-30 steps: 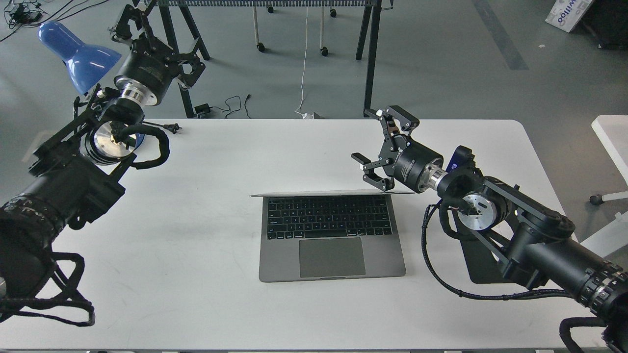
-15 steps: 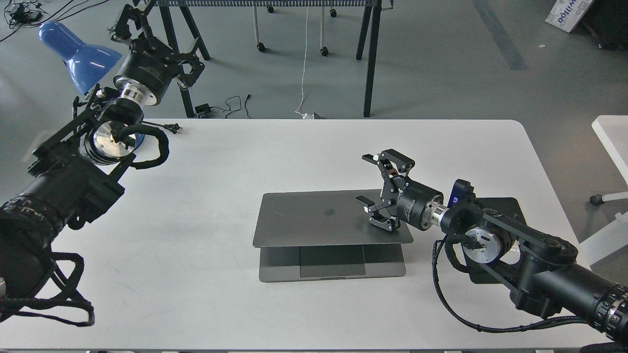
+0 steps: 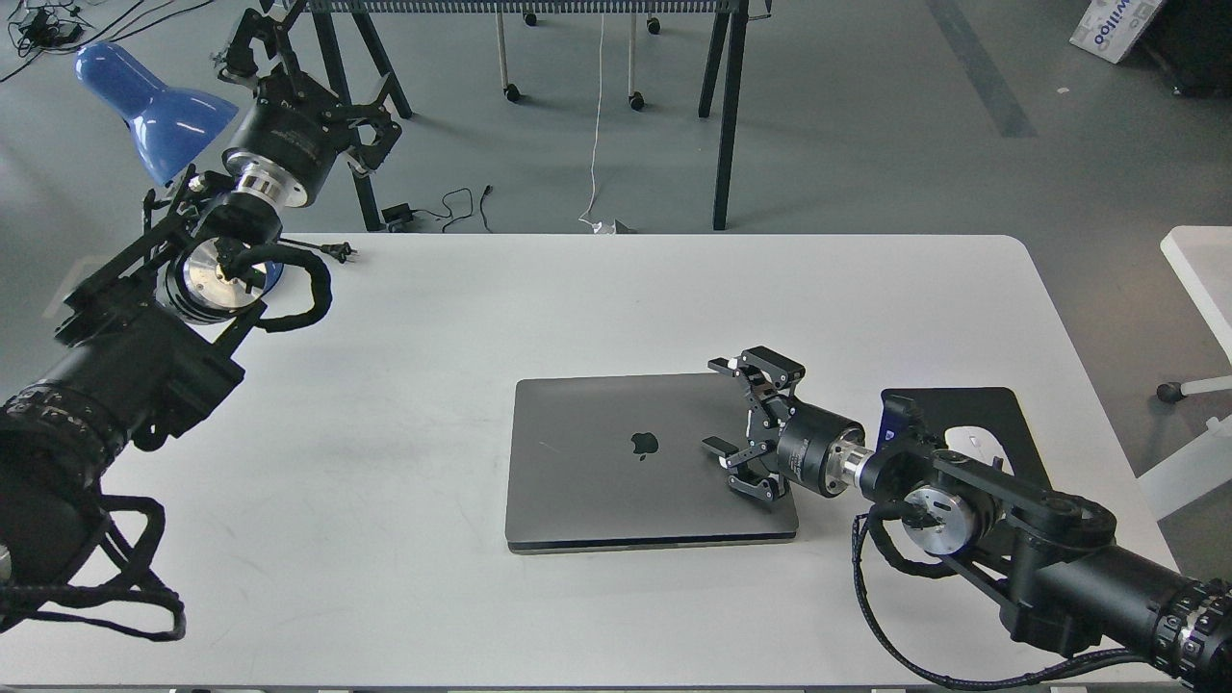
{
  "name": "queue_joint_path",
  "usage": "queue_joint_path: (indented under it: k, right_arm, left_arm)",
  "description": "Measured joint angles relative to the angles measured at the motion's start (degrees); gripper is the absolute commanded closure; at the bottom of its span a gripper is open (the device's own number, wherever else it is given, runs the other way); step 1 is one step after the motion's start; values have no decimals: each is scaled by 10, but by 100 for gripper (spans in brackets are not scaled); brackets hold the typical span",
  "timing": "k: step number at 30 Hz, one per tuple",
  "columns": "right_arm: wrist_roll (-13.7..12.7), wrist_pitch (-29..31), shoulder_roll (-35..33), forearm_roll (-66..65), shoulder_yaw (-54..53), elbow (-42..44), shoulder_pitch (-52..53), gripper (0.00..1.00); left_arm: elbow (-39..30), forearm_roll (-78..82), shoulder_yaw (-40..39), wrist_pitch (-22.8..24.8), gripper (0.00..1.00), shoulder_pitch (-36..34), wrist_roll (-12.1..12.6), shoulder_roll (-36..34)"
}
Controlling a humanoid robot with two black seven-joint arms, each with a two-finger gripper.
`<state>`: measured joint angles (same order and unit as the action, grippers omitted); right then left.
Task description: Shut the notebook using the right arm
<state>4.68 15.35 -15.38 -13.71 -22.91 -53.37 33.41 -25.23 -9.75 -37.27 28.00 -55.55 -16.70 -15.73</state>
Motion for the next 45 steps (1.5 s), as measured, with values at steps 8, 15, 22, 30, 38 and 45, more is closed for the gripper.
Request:
queue_joint_path:
  k: [8,15,22,30,38,45]
  right_arm:
    - [0,-8,0,0,8,0,-1,0]
    - [0,-20,0,0,28,-1,0,0]
    - [-1,-27,5,1,27,-10,6,0]
    - [5,-15,-14,3,-99,-45,23,0]
    - [0,-19,-13,3,-265,-30,64,0]
    - [-3,-21,13,37,-397,18,79,0]
  left_arm:
    - [0,0,0,0,0,0,0,0]
    - [0,0,0,0,0,0,0,0]
    - [0,0,0,0,0,0,0,1]
    - [-1,0,0,0,0,0,0,1]
    - [-1,0,0,0,0,0,0,1]
    - [-1,0,0,0,0,0,0,1]
